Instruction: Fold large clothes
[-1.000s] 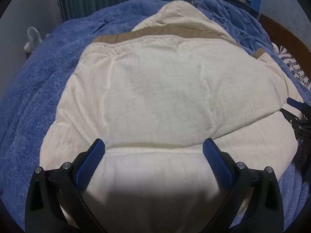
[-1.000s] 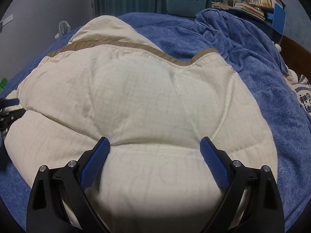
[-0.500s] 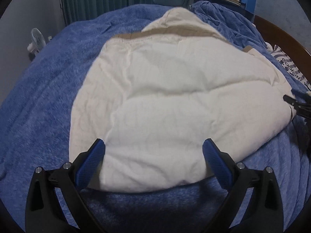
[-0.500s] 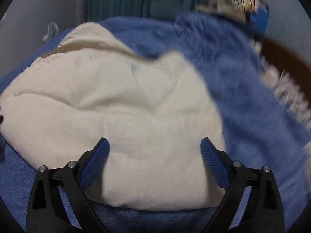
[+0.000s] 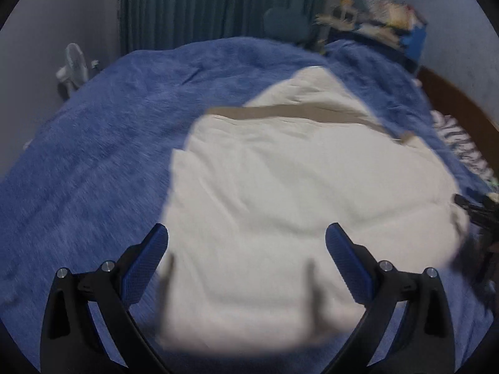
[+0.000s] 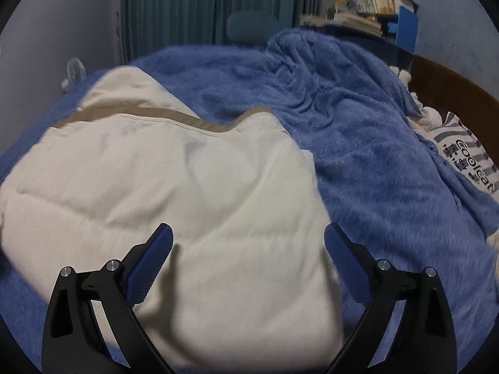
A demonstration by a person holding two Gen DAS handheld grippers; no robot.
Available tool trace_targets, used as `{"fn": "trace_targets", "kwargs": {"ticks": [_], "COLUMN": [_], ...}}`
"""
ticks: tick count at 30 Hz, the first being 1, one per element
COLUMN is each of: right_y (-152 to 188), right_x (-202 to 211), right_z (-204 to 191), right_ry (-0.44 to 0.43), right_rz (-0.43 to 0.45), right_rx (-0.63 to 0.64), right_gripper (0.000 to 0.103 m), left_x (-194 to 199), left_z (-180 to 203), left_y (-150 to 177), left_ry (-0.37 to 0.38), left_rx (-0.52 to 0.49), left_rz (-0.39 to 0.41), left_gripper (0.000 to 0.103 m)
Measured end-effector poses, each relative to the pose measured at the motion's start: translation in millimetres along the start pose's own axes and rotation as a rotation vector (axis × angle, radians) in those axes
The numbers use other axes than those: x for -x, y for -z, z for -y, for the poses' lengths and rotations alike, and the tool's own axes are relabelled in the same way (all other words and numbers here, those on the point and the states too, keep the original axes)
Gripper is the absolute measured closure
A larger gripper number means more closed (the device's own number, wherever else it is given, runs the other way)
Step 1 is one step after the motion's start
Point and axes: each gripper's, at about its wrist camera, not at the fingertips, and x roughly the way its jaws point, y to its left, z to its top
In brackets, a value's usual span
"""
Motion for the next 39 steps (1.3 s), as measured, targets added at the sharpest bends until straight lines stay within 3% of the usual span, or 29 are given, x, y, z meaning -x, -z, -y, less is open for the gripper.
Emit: {"fn": "trace_targets", "kwargs": {"ticks": [3,6,9,12,14,17,18,21,22,27,34,35,36,37,38,39], "right_y": [-16,-31,-43,-48,-49,-47,-46,-39,-38,-31,-41,-42,-43,-45,-48,-50], "right_x": [-33,-55,-73,-91,-100,-103,-104,-104,-104,-119,-156,-157,-154,-149,-138,-131], "right_z": [10,27,44,59,63,69,71,81,82,95,85,84,82,80,74,71], "right_ry": [-0.012,-0.023,0.007,-0.039,-0.078,-0.146,-0.172,-0.266,-0.288,-0.433,-0.502,-0.502,-0.51,-0.507,-0.494,-0.478], "right_rz": [-0.059,-0.086,-0.113,-0.149,-0.167,-0.179,-0.184,-0.196,-0.202,-0.251,-0.286,-0.279,-0.263,-0.246,-0.215,-0.198], "right_rx": [0.001,-0.036,-0.09,-0.143,-0.146,-0.174,-0.189,-0.236,-0.246,-0.349,-0.44,-0.441,-0.428,-0.411,-0.373,-0.346], "right_gripper": [0.008,0.007,0.007,0.007,0.007,0.011,0.012,0.02,0.025,0.027,0.037,0.046,0.053,0.066,0.076,0.08], "left_x": [-38,-84,-104,-114,-117,-120,-120,-117,-115,-123,-163,-165,-165,-159,-154,-144], "left_z": [-24,-45,-63,-70,-71,-80,-85,-102,-106,-119,-91,-89,-88,-87,-85,-79], "left_y": [-26,-39,-45,-49,-49,-44,-42,-33,-30,-21,-42,-44,-47,-48,-49,-50], "left_ry": [-0.01,-0.149,-0.135,-0.134,-0.107,-0.01,0.019,0.207,0.234,0.348,0.336,0.33,0.335,0.372,0.389,0.378], "left_rx": [0.028,-0.025,0.019,0.019,-0.003,0.011,0.025,0.106,0.111,0.172,0.151,0.14,0.131,0.116,0.096,0.042], "left_rz": [-0.078,-0.16,-0.174,-0.175,-0.179,-0.2,-0.206,-0.233,-0.234,-0.24,-0.204,-0.202,-0.199,-0.187,-0.175,-0.159], "left_gripper": [0.006,0.006,0.006,0.006,0.006,0.007,0.009,0.027,0.028,0.028,0.028,0.03,0.044,0.068,0.075,0.082]}}
